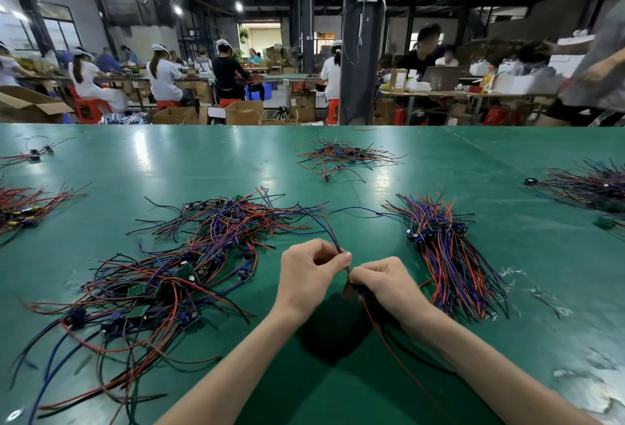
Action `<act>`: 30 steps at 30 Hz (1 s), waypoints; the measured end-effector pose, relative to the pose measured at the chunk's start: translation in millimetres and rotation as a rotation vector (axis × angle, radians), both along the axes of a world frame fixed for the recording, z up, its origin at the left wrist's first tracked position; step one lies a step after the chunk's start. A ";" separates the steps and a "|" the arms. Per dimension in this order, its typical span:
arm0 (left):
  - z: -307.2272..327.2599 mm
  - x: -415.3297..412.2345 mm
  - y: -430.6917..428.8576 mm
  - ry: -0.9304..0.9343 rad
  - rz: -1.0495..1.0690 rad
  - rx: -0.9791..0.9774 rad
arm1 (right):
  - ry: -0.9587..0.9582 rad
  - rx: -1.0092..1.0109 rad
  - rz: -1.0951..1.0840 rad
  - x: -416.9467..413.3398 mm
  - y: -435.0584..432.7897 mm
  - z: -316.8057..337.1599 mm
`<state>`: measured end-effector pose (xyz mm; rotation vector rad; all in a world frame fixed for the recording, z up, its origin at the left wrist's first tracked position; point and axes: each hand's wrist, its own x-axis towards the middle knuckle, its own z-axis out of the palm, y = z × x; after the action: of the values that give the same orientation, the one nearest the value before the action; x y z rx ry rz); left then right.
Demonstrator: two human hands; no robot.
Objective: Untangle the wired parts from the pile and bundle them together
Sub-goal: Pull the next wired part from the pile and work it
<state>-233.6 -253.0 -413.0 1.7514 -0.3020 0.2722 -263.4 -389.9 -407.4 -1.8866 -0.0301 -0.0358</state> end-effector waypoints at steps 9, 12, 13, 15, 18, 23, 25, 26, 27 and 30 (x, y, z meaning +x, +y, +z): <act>2.2 25.4 30.8 -0.032 0.281 0.018 | -0.031 -0.046 0.074 -6.6 5.0 1.0; 2.7 31.5 41.7 -0.056 0.350 0.028 | -0.041 -0.067 0.081 -7.9 5.6 1.4; 2.8 33.3 44.7 -0.068 0.369 0.036 | -0.043 -0.073 0.083 -8.1 5.9 1.3; 2.9 35.6 49.1 -0.112 0.394 0.065 | -0.046 -0.091 0.088 -8.2 6.5 1.0; 1.7 35.3 50.6 -0.245 0.419 0.179 | -0.044 -0.098 0.095 -8.5 6.9 0.2; 2.7 38.6 51.2 -0.215 0.411 0.128 | -0.038 -0.083 0.093 -7.9 6.1 -1.0; 4.8 40.9 51.4 -0.078 0.349 -0.023 | -0.038 -0.081 0.092 -7.6 6.4 -1.9; 6.2 40.7 50.4 -0.005 0.298 -0.135 | -0.036 -0.068 0.088 -7.4 6.3 -2.8; 7.7 39.7 48.5 0.066 0.242 -0.257 | -0.031 -0.043 0.081 -7.1 6.2 -3.9; 11.9 35.2 41.6 0.245 0.084 -0.508 | -0.036 0.042 0.045 -5.5 5.5 -6.0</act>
<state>-198.4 -211.3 -401.0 1.2776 0.0228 0.1722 -269.0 -384.4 -413.3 -1.8429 -0.0960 -0.0393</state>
